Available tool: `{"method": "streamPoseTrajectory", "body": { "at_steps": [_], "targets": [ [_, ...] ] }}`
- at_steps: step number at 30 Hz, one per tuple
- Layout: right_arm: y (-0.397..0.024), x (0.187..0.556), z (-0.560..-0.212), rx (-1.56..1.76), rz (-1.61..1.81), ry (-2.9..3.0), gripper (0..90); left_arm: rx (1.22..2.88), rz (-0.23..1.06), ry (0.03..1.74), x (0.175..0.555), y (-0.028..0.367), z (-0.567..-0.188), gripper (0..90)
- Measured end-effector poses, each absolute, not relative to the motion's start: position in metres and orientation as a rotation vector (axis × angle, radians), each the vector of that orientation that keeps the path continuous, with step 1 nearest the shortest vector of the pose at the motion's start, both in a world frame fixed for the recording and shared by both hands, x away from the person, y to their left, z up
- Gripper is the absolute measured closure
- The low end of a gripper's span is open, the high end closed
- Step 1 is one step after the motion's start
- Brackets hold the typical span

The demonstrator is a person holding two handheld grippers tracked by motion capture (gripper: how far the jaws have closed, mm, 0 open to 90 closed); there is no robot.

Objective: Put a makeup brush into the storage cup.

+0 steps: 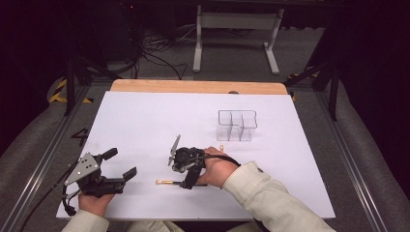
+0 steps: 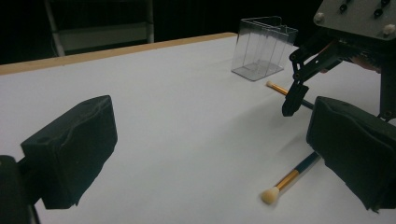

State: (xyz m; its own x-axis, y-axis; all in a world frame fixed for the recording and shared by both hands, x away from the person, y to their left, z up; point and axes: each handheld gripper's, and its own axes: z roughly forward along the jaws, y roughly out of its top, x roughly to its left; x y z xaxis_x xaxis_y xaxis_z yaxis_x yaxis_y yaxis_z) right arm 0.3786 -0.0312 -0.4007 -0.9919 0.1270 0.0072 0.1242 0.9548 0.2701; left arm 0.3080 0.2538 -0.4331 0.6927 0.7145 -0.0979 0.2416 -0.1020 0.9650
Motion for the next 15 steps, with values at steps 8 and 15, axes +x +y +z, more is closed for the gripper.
{"method": "streamPoseTrajectory", "body": {
  "at_steps": [8, 15],
  "targets": [
    [-0.028, 0.379, -0.408, 0.221, 0.401, 3.108, 35.3, 1.667, 0.475, 0.786, 0.308, 0.254, -0.433, 2.6],
    [-0.027, 0.378, -0.415, 0.256, 0.378, 3.131, 45.3, 1.669, 0.478, 0.787, 0.308, 0.254, -0.433, 2.6]
  ]
}}
